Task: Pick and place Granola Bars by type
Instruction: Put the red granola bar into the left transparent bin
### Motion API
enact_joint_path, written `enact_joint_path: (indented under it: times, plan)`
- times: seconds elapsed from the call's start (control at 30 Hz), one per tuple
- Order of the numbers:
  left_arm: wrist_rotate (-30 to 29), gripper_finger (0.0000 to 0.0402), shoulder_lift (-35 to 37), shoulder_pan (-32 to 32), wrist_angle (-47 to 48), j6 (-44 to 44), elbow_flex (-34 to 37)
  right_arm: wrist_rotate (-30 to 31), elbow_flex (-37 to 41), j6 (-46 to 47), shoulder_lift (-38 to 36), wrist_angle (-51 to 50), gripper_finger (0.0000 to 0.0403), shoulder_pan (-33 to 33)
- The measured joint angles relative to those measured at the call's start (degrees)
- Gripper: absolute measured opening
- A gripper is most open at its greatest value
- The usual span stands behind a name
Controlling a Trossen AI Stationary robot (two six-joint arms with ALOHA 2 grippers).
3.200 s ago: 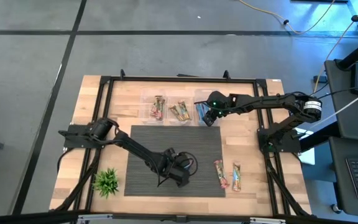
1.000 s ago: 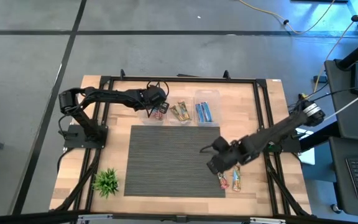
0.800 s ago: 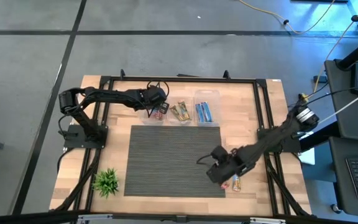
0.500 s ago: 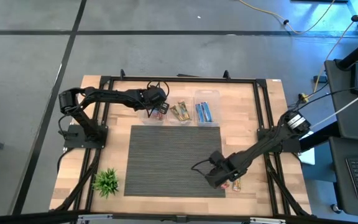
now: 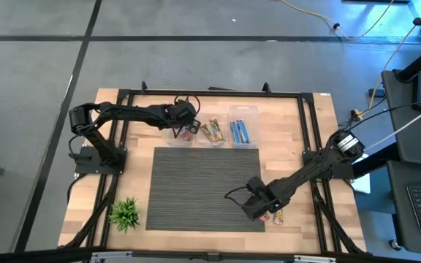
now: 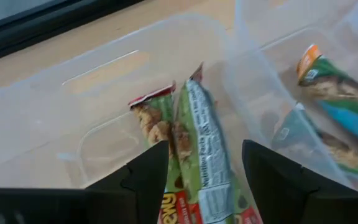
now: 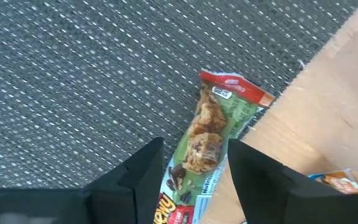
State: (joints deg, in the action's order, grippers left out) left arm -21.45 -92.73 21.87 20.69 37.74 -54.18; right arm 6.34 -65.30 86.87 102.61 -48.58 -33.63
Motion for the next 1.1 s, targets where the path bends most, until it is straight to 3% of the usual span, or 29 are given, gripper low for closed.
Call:
enact_joint_path:
  times: [0.37,0.6,0.97,1.1]
  plan:
    - [0.19,0.0193,0.47,0.00,-0.16,0.00,-0.08,0.02,0.07,0.53,3.13,-0.15,0.0182,0.02]
    - [-0.80,0.0195,5.16,0.00,-0.17,-0.31,-0.08,-0.25,-0.02,0.55,5.18,0.26,0.0179,0.19]
    - [-0.88,0.0195,14.47,-0.39,-0.23,-4.68,-0.08,-1.92,-0.07,0.34,5.20,0.18,0.0083,0.57]
    - [-1.16,0.0192,16.38,-1.99,-2.14,-13.17,-0.08,-2.70,-0.96,-0.20,5.40,-0.99,0.0073,0.59]
